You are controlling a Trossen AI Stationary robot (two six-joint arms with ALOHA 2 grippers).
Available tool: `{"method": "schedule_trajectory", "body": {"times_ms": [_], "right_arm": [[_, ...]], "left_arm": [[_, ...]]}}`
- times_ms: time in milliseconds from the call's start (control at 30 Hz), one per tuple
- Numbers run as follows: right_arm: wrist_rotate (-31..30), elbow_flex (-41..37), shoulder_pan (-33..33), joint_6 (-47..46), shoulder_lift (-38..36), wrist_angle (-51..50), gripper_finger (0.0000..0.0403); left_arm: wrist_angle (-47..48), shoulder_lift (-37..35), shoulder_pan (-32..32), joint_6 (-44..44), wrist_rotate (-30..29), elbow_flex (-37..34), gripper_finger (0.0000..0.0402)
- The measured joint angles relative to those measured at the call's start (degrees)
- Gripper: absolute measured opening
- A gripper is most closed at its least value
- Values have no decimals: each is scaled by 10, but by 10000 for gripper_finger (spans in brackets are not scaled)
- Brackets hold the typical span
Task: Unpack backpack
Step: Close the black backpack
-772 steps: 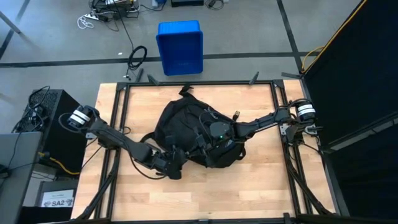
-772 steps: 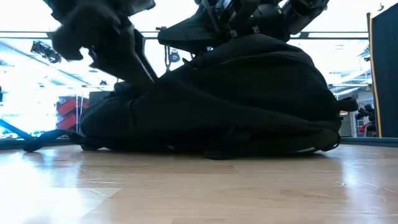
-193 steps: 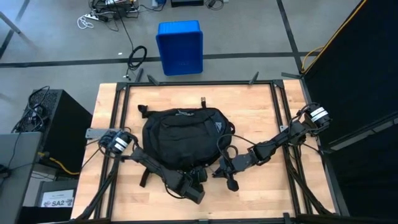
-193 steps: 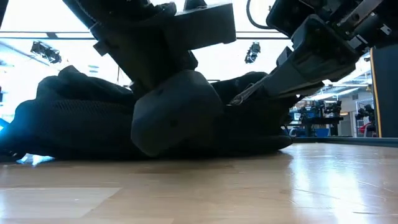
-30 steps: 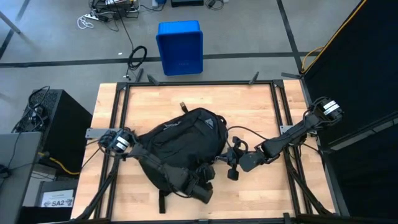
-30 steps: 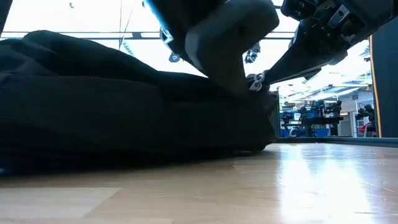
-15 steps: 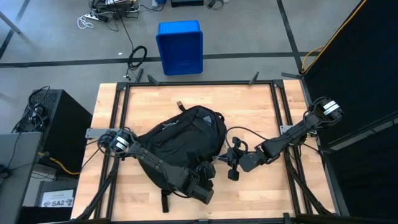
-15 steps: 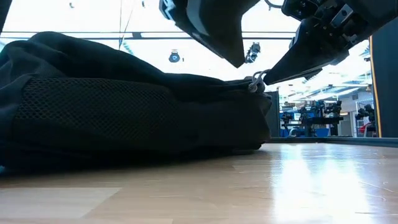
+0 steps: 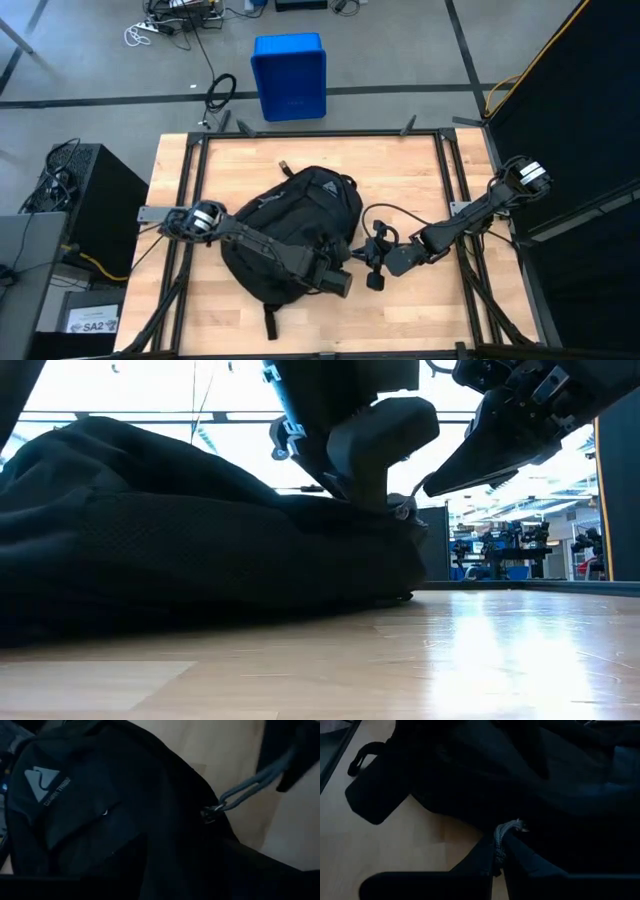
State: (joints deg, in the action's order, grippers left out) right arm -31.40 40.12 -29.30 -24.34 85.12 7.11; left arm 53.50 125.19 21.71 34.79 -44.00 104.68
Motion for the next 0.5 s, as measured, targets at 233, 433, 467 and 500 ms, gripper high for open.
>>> {"method": "schedule_trajectory", "body": {"times_ms": [233,433,467,500], "right_arm": [[0,0,0,1,0,0,0],[-1,0,0,6,0,-1,0],[-5,0,0,6,0,-5,0],[-10,0,0,6,0,-10,0]], "left_arm": [[-8,0,0,-3,11,0,189],[-6,4,1,-32,27,0,59],[-5,4,4,-32,28,0,31],[-4,4,9,-32,28,0,17]]}}
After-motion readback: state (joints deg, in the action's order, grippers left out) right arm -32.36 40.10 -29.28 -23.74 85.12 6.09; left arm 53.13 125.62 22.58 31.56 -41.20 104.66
